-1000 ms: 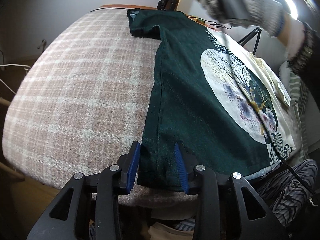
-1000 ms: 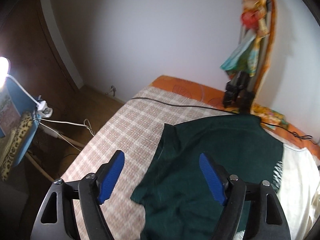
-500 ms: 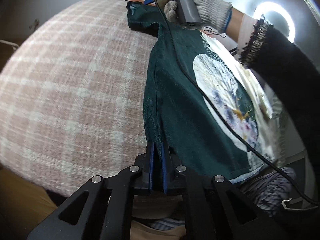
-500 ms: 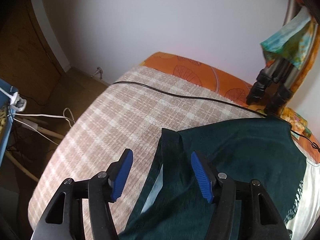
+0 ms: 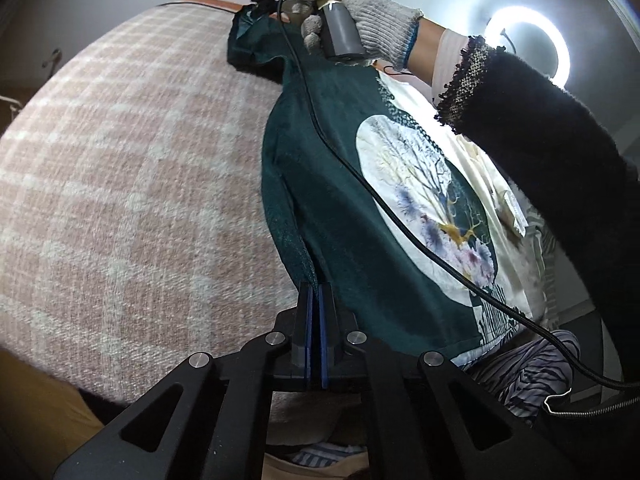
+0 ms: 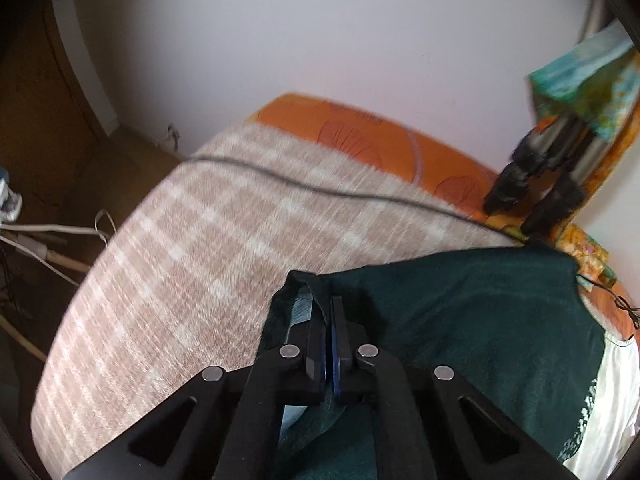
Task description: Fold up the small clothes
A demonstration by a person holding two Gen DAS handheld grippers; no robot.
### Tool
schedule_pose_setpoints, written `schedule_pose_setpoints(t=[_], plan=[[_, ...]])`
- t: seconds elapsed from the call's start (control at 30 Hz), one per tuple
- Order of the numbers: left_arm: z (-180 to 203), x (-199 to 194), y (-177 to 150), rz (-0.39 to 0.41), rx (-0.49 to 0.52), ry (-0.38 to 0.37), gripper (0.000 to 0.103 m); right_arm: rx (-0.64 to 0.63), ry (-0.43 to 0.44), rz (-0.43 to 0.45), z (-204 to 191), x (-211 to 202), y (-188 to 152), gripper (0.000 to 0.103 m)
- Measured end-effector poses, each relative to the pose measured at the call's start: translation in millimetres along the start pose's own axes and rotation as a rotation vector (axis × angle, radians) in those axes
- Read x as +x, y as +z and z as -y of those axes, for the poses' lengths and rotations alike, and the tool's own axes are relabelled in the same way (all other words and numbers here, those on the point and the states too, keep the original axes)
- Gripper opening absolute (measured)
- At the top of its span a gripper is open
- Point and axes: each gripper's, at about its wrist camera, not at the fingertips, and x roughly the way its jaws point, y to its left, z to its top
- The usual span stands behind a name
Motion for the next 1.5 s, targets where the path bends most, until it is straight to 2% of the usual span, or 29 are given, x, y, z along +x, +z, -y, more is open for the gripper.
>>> schedule_pose_setpoints(t=[0.2, 0.47, 0.6, 0.77, 0.97, 1.03, 1.07, 1.1, 1.13, 1.17, 1.27, 1.33, 1.43, 1.5], plan=[[12.4, -0.8, 1.3, 0.018, 0.021, -0.021, 0.001, 0.059, -0.001, 0.09, 35.1, -43.8, 5.2, 0.0], [56.0, 1.9, 2.5, 0.04, 0.153, -0.05, 0.001, 0.161, -0.011, 0.171, 102.6, -95.5, -11.8, 0.0], [80.6, 15.2, 1.7, 0.014, 0.214, -0.066, 0.001, 0.224, -0.007, 0.216, 144.6, -113.9, -37.0, 0.0], [111.2, 37.4, -2.5, -0.05, 0.296, -0.095, 0.001, 0.324, -0.029, 0.179, 198.5, -113.0, -71.5, 0.0], [132.3, 65.6, -11.0, -0.142, 0.365, -0.096, 0.001, 0.382, -0.046, 0.169, 238.9, -98.2, -87.1, 0.0], [136.5, 72.4, -15.0, -0.179, 0.377, -0.103, 0.002, 0.383, -0.035, 0.128, 246.8, -88.3, -91.4, 0.004], [138.5, 74.2, -17.2, -0.199, 0.377, -0.109, 0.005, 0.377, -0.065, 0.094, 249.9, -83.4, -92.4, 0.013], [139.9, 74.2, -19.0, -0.214, 0.377, -0.121, 0.014, 0.369, -0.118, 0.071, 253.3, -80.9, -94.5, 0.035], [141.7, 72.2, -21.3, -0.224, 0.381, -0.136, 0.018, 0.365, -0.164, 0.069, 256.4, -81.9, -98.0, 0.039], [143.4, 67.7, -23.9, -0.22, 0.391, -0.147, 0.019, 0.365, -0.203, 0.07, 260.6, -85.8, -102.5, 0.039], [145.4, 47.6, -28.8, -0.173, 0.447, -0.159, 0.019, 0.383, -0.208, 0.107, 267.5, -104.5, -117.2, 0.039], [139.1, 34.0, -26.5, -0.126, 0.443, -0.155, 0.019, 0.356, -0.171, 0.145, 260.5, -120.9, -127.1, 0.039], [120.3, 26.3, -16.0, -0.064, 0.4, -0.067, 0.019, 0.284, -0.068, 0.183, 236.9, -138.1, -142.1, 0.037], [106.7, 26.4, -10.7, -0.055, 0.351, -0.045, 0.019, 0.219, -0.048, 0.186, 214.3, -143.5, -149.8, 0.036]])
